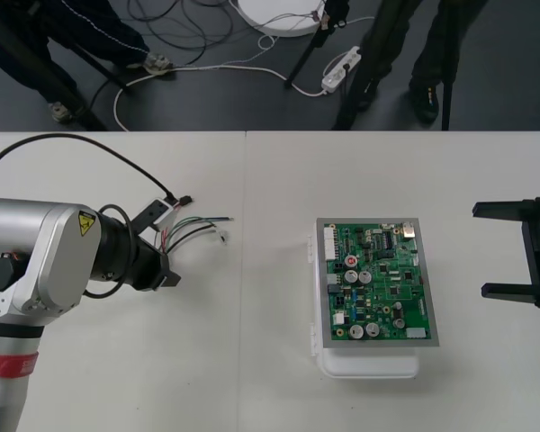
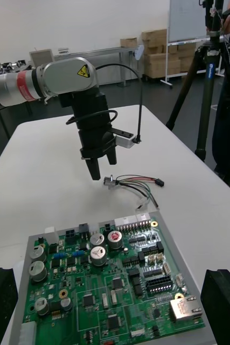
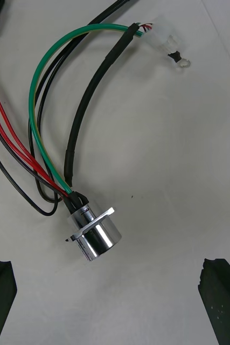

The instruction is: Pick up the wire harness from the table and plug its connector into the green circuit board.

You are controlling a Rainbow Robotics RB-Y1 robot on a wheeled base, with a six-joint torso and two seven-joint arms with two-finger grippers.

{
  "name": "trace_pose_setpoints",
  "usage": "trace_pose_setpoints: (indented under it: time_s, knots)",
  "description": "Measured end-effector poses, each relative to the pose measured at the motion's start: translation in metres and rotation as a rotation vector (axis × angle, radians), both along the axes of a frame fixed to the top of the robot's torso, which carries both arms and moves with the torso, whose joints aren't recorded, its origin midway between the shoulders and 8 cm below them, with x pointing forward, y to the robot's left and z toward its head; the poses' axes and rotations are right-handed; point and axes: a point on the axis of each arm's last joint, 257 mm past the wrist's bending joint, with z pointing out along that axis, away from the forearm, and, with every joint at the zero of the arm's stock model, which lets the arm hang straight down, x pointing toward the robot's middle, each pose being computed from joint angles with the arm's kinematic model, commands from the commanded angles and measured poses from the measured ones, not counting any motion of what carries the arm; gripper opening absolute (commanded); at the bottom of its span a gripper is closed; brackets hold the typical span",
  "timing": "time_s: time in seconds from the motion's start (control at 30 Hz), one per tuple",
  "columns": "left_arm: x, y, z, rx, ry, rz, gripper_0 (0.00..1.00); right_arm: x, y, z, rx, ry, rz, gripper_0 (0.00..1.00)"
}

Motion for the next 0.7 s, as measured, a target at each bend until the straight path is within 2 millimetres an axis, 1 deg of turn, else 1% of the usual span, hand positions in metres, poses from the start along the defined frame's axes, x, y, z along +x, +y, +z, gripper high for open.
trace_pose_setpoints:
  time_s: [0.07,0.13,0.27,0.37,0.47,0.57,0.7]
  knots:
    - [0.0,-0.002,0.0,-0.008,0.003,0.016,1.0,-0.002,-0.001,-0.007,-0.002,0.013,0.013,1.0]
    - [0.001,-0.005,0.0,-0.022,0.006,0.038,1.0,-0.005,-0.003,-0.011,-0.007,-0.018,0.043,1.0]
    - [0.004,-0.01,0.005,-0.057,0.014,0.098,1.0,-0.006,-0.004,-0.016,0.007,-0.05,0.088,1.0]
    - [0.007,-0.015,0.007,-0.084,0.024,0.15,1.0,-0.007,-0.002,-0.018,0.029,-0.039,0.116,1.0]
    - [0.008,-0.019,0.009,-0.1,0.031,0.179,1.0,-0.007,0.0,-0.021,0.041,-0.068,0.144,1.0]
    - [0.01,-0.02,0.006,-0.097,0.043,0.181,1.0,-0.007,0.005,-0.024,0.047,-0.091,0.163,1.0]
    - [0.012,-0.017,-0.005,-0.09,0.078,0.192,1.0,-0.006,0.011,-0.022,0.078,-0.084,0.167,1.0]
